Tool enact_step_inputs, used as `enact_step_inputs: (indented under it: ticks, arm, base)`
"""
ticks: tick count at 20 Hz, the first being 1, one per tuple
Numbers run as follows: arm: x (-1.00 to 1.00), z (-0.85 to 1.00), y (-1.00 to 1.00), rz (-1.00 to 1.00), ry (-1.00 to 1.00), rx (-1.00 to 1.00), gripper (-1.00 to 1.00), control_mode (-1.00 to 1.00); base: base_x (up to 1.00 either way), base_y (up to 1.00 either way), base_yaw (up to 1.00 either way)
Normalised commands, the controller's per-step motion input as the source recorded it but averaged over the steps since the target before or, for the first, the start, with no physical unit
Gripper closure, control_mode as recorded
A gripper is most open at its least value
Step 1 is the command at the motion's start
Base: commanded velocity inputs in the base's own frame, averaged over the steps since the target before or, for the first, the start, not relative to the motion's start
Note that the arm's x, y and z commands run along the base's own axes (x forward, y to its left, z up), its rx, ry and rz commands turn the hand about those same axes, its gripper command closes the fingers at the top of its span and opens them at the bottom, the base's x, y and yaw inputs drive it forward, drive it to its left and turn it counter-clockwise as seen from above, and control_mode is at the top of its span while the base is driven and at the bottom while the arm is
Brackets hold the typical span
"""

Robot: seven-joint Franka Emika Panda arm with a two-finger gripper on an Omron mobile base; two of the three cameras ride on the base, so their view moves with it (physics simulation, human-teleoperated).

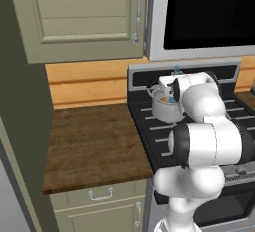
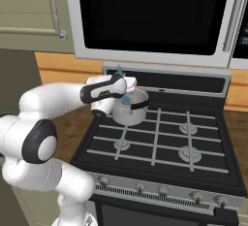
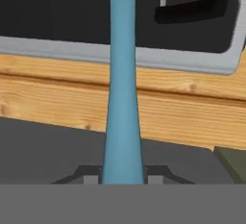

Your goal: Put the potato and garlic in the pot. Retrieve the spatula and lightly stir the vegetables in the pot.

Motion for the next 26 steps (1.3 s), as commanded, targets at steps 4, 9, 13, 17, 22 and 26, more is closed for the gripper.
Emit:
enact_step_inputs:
  ticks: [4, 9, 13, 17, 22, 26]
  arm:
    - [0.51, -0.50, 0.01, 0.00, 0.08, 0.15, 1.00, -1.00]
    - [0.18, -0.55, 0.02, 0.00, 0.06, 0.10, 1.00, -1.00]
    - [0.19, -0.42, 0.00, 0.00, -0.06, 0.00, 1.00, -1.00]
    - [0.26, 0.00, 0.00, 0.00, -0.20, 0.00, 1.00, -1.00]
    - [0.01, 0.01, 0.00, -0.05, -0.14, -0.01, 1.00, -1.00]
    - [0.16, 0.00, 0.09, -0.10, -0.12, -0.11, 1.00, -1.00]
  base:
    - [0.00, 0.00, 0.00]
    - [0.00, 0.00, 0.00]
    - [0.00, 0.00, 0.00]
    - [0.00, 0.00, 0.00]
    - [0.00, 0.00, 0.00]
    - [0.00, 0.00, 0.00]
